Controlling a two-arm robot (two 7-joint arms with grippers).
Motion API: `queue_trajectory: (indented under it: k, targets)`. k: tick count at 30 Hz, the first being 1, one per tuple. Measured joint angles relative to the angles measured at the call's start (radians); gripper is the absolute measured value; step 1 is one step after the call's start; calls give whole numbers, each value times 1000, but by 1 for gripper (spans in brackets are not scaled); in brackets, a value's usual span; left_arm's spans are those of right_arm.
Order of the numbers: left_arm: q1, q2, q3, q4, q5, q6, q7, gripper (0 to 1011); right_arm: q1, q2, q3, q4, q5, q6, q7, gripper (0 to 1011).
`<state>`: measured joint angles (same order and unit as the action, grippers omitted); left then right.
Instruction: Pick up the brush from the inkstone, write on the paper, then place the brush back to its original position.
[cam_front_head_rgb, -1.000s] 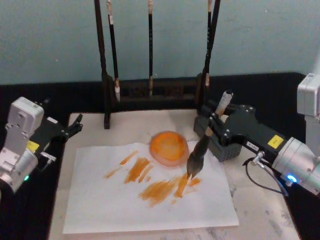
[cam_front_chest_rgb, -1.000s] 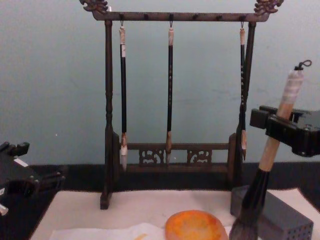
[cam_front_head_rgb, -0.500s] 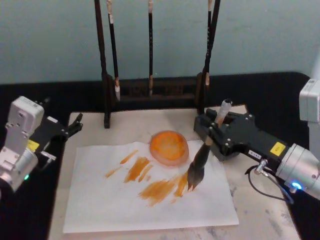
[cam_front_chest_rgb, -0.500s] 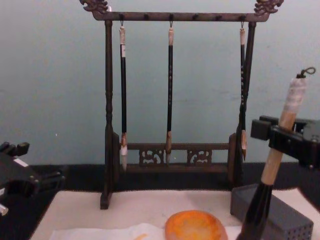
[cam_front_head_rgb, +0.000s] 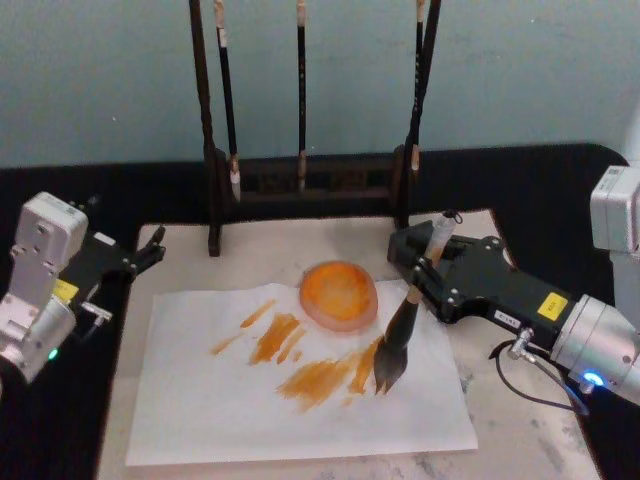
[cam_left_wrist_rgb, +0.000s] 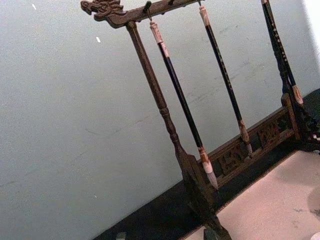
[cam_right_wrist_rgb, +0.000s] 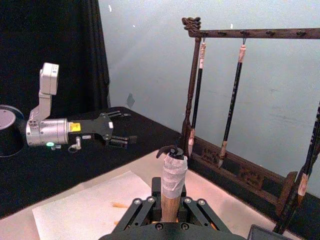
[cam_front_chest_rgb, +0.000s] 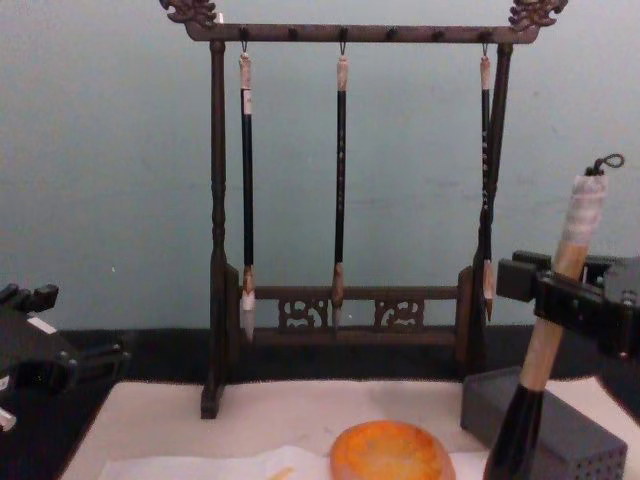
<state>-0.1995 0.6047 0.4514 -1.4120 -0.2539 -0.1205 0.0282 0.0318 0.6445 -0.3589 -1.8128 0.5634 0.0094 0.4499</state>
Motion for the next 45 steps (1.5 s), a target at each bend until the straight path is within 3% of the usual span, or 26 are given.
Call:
queue_trajectory:
  k: [18,45]
  targets:
    - [0,0,0,0,0,0,0,1001,-25,-3,21,-18,-13,13,29,156]
    - [0,0,0,0,0,0,0,1001,34,-45,-8,58,-48,36,27,156]
